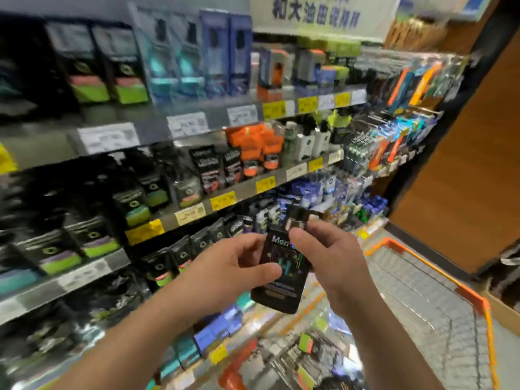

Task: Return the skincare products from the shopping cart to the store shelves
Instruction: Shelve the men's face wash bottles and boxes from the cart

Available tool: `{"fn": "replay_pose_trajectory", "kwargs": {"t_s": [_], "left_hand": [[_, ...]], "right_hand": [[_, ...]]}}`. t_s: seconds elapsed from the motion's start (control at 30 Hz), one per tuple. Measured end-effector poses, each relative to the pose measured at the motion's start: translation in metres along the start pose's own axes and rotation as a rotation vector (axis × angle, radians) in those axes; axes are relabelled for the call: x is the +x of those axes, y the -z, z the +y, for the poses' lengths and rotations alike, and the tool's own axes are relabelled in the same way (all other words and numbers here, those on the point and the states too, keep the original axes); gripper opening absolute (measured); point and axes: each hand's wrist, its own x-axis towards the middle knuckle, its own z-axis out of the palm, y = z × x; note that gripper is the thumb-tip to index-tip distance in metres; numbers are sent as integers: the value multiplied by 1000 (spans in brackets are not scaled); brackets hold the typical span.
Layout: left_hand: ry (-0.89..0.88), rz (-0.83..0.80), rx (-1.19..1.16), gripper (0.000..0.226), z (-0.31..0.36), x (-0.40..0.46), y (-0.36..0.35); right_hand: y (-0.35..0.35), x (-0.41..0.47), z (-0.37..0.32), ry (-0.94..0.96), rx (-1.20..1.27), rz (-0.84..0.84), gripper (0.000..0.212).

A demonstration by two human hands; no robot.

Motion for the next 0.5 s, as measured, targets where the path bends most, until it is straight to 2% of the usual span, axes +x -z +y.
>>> {"fn": "replay_pose_trajectory", "kwargs": {"t_s": [0.1,0.3,0.37,0.5], "left_hand": [[-48,160,-46,25,-1,-29,45],[-70,460,-80,31,-7,-79,133],[-89,529,-72,37,-7,-95,162],[-104,655,-35,32,-3,-126,210]], "right_hand": [[-57,12,-21,56,8,-69,17],[-162,24,-52,121,-59,-207,13],[-193,24,-59,145,-104,-268,10],[-247,23,-70,201,-236,-383,9]]}}
